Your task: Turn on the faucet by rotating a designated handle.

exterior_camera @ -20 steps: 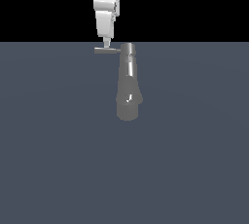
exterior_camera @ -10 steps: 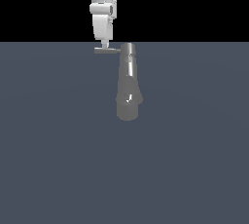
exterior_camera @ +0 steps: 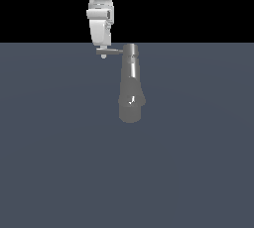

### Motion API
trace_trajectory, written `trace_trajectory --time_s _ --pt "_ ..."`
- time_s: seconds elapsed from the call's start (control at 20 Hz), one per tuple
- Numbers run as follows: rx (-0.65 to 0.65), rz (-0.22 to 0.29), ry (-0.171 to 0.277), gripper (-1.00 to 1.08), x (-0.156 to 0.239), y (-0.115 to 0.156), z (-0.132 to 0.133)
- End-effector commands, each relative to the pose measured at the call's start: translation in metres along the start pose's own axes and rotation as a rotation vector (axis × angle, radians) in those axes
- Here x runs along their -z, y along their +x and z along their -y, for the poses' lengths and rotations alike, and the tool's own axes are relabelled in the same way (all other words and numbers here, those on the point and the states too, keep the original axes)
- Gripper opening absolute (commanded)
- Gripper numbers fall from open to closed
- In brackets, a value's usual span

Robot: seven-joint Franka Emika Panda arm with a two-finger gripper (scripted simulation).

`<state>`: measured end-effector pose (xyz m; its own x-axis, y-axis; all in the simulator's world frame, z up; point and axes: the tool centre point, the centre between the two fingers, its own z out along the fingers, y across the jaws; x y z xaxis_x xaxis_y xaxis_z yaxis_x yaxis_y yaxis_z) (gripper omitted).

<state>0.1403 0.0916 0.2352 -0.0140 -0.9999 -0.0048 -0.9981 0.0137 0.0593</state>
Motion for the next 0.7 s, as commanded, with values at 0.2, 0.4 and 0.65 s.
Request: trace_trajectory --time_s 0.2,0.4,0.65 --pt "0.001 -0.002 -0.001 -1.00 0.001 0.000 -0.004" --pt "0.001 -0.002 -0.001 -1.00 0.005 -0.001 -0.013" --pt "0.001 -0.002 -0.001 -1.00 0.009 -0.001 -0.023"
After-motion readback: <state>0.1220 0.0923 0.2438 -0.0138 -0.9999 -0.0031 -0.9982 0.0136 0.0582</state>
